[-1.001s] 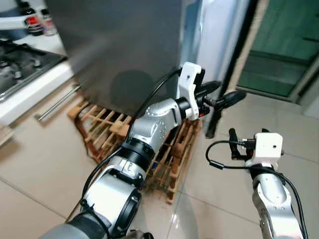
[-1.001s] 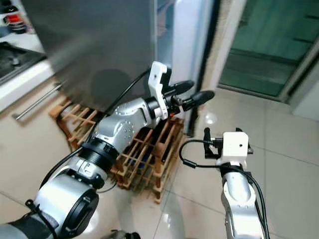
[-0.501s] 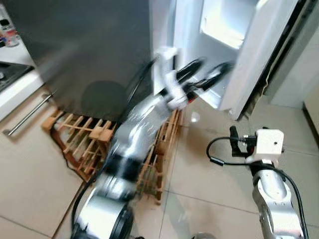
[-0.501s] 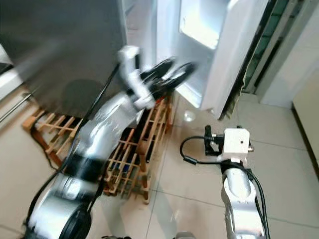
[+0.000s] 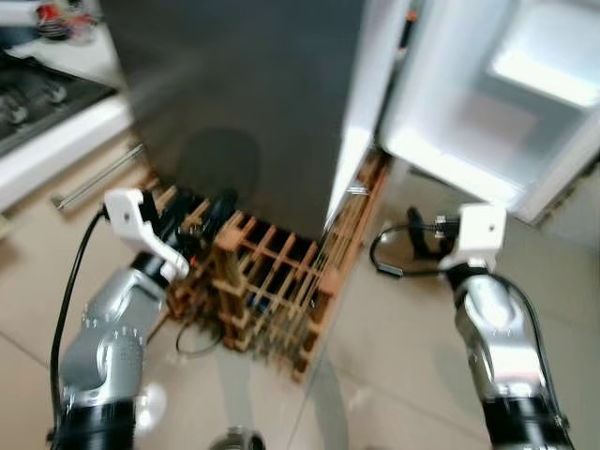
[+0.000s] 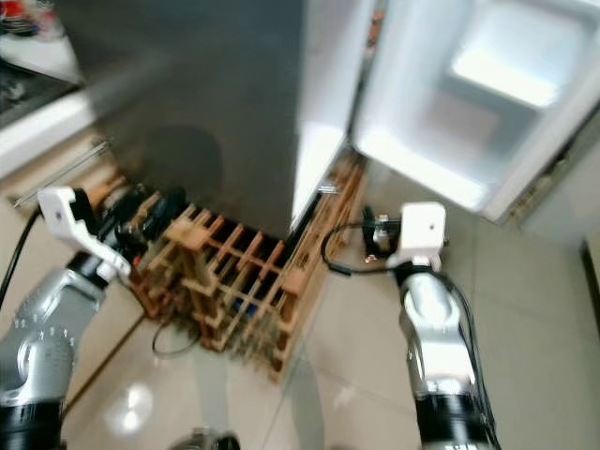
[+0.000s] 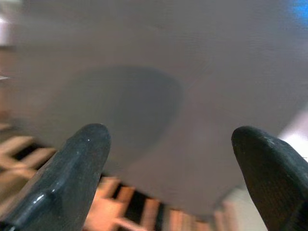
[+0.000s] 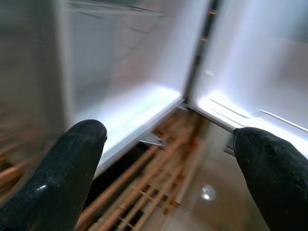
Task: Restocking fridge
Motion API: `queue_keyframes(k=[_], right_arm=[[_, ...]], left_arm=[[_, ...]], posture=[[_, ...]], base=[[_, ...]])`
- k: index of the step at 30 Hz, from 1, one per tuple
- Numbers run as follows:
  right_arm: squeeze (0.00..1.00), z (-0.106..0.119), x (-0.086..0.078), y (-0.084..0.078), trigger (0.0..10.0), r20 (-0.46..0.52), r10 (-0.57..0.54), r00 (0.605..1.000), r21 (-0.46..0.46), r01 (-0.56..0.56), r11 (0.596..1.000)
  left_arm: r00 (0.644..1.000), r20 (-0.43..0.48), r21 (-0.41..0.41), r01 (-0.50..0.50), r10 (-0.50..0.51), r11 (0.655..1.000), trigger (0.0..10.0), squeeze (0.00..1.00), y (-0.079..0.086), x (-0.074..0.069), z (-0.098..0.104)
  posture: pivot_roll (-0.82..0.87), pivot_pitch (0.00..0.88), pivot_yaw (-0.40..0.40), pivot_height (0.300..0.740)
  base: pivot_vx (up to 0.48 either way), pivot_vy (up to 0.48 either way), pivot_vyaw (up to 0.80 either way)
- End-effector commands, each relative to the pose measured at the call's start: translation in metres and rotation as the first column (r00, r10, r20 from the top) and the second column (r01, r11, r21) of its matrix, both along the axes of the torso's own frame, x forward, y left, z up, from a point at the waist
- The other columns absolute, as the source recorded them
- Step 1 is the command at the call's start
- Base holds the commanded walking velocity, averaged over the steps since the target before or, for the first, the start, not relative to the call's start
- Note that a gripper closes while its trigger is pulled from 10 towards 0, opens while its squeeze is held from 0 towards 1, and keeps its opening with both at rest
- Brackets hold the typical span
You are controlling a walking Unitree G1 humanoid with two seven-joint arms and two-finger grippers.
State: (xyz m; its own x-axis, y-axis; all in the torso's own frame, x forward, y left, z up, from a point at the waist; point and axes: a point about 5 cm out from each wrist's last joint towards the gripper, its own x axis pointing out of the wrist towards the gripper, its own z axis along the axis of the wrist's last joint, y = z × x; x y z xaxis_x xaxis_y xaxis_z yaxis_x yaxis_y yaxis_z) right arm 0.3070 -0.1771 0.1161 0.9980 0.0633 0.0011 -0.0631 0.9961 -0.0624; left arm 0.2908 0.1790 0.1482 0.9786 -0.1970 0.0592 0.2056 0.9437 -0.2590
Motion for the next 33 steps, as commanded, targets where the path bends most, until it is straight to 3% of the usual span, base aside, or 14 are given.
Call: queue_keyframes(k=[1, 7, 13, 18, 24, 29, 33], right_arm=[[0.68, -0.002, 0.003, -0.003, 10.0, -0.011, -0.001, 1.000, 0.020, 0.001, 1.000], [0.67, 0.001, 0.014, 0.006, 10.0, -0.005, 0.032, 0.999, 0.082, -0.032, 0.996], [0.68, 0.003, 0.015, 0.017, 10.0, 0.008, 0.076, 0.997, 0.099, -0.076, 0.992], [0.68, 0.000, 0.015, 0.018, 10.0, -0.003, 0.104, 0.995, 0.095, -0.103, 0.990], [0.68, 0.001, 0.015, 0.015, 10.0, 0.009, 0.120, 0.993, 0.063, -0.121, 0.991], [0.69, 0.004, 0.018, 0.027, 10.0, 0.031, 0.126, 0.992, 0.083, -0.128, 0.988], [0.69, 0.009, 0.020, 0.026, 10.0, 0.059, 0.114, 0.992, 0.093, -0.119, 0.988]], left_arm=[[0.998, -0.010, 0.051, -0.057, 0.058, 0.997, 10.0, 0.00, -0.012, 0.000, 0.000], [0.991, -0.048, 0.042, -0.126, 0.128, 0.991, 10.0, 0.00, -0.024, -0.004, -0.009], [0.992, -0.052, -0.008, -0.112, 0.111, 0.994, 10.0, 0.00, -0.033, -0.001, -0.006], [0.978, -0.030, 0.033, -0.207, 0.208, 0.978, 10.0, 0.00, -0.016, -0.005, -0.009], [0.977, 0.003, 0.073, -0.215, 0.215, 0.974, 10.0, 0.00, -0.028, 0.000, -0.001], [0.977, 0.005, 0.096, -0.213, 0.213, 0.972, 10.0, 0.00, -0.025, 0.009, 0.000], [0.976, 0.026, 0.127, -0.218, 0.216, 0.968, 10.0, 0.00, -0.023, 0.018, 0.004]], posture=[[-0.01, 0.000, -0.069, 0.740], [-0.02, 0.000, -0.038, 0.740], [-0.04, 0.000, -0.034, 0.740], [-0.04, 0.000, -0.051, 0.740], [-0.04, 0.000, -0.044, 0.740], [-0.07, 0.000, -0.017, 0.740], [-0.09, 0.000, 0.004, 0.740]], base=[[0.000, 0.000, 0.59], [0.000, 0.000, 0.59], [0.000, 0.000, 0.60], [0.000, 0.000, 0.60], [0.000, 0.000, 0.59], [0.000, 0.000, 0.60], [0.000, 0.000, 0.60]])
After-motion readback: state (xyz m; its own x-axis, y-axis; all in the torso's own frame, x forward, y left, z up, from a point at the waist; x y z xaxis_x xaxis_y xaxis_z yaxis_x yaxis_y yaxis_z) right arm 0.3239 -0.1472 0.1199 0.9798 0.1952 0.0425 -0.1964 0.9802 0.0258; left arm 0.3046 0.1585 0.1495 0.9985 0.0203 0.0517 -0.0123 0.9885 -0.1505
